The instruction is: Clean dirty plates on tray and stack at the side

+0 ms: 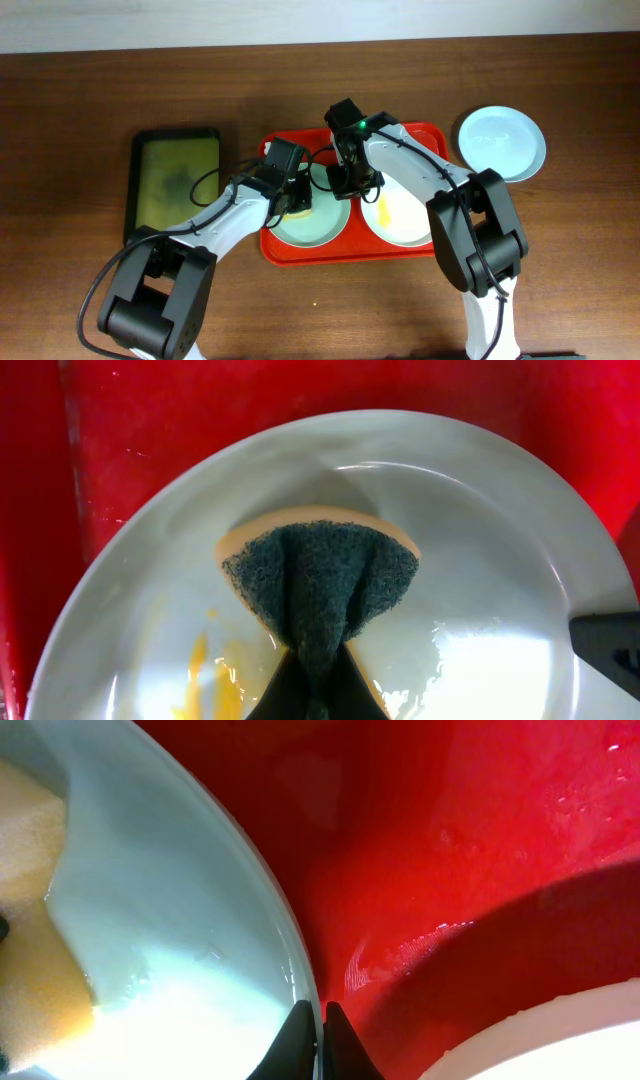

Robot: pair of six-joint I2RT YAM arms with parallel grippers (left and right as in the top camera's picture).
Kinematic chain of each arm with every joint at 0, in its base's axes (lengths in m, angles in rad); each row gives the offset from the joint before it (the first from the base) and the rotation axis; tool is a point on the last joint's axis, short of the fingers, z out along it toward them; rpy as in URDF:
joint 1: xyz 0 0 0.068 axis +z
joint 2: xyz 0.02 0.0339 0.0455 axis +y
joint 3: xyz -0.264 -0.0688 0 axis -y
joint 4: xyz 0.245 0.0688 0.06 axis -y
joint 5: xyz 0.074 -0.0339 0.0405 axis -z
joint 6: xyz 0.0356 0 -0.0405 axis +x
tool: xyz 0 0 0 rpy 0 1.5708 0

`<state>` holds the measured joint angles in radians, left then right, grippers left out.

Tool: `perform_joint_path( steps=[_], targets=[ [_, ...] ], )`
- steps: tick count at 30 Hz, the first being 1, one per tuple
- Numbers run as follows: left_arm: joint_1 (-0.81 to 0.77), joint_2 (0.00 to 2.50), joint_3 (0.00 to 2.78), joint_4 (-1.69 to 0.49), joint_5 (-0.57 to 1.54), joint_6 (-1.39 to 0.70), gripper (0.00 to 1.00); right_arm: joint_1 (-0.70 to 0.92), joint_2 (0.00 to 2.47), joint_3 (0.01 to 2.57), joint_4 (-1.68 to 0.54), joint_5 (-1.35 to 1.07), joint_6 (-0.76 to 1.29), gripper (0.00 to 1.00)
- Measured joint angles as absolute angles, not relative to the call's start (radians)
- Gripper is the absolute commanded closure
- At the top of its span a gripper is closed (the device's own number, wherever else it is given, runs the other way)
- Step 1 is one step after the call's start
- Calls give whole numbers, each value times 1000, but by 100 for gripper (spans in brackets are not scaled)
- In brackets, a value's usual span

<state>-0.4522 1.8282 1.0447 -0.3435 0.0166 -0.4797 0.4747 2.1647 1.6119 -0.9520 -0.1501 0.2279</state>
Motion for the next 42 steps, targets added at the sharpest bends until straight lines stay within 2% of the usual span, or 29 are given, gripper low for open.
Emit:
perform_joint_path(
  steps=[6,10,14,20,24,27,31,36,42],
  targets=[
    [-467,1828,1046,-332,74,-480,100,475,2165,1612,-945,-150,228,96],
    [-505,1828,1046,-351,36,-480,100,475,2165,1612,-945,-150,228,96],
    [-517,1830,1063,-429,-56,-480,100,475,2165,1610,-934,-150,228,96],
    [-513,1832,1074,-581,-353,-480,100,475,2153,1575,-889,-151,228,96],
    [-512,1833,1089,-592,-421,-480,100,475,2152,1573,-882,-159,228,96],
    [-506,1833,1101,-533,-379,-480,100,475,2152,1573,-881,-158,229,96],
    [-499,1834,1106,-400,-170,-480,100,475,2152,1572,-881,-159,229,96],
    [-499,1884,1111,-369,-24,-480,100,475,2152,1572,-881,-158,228,96],
    [-496,1901,1144,-450,-113,-479,100,475,2152,1572,-881,-158,229,96]
  ],
)
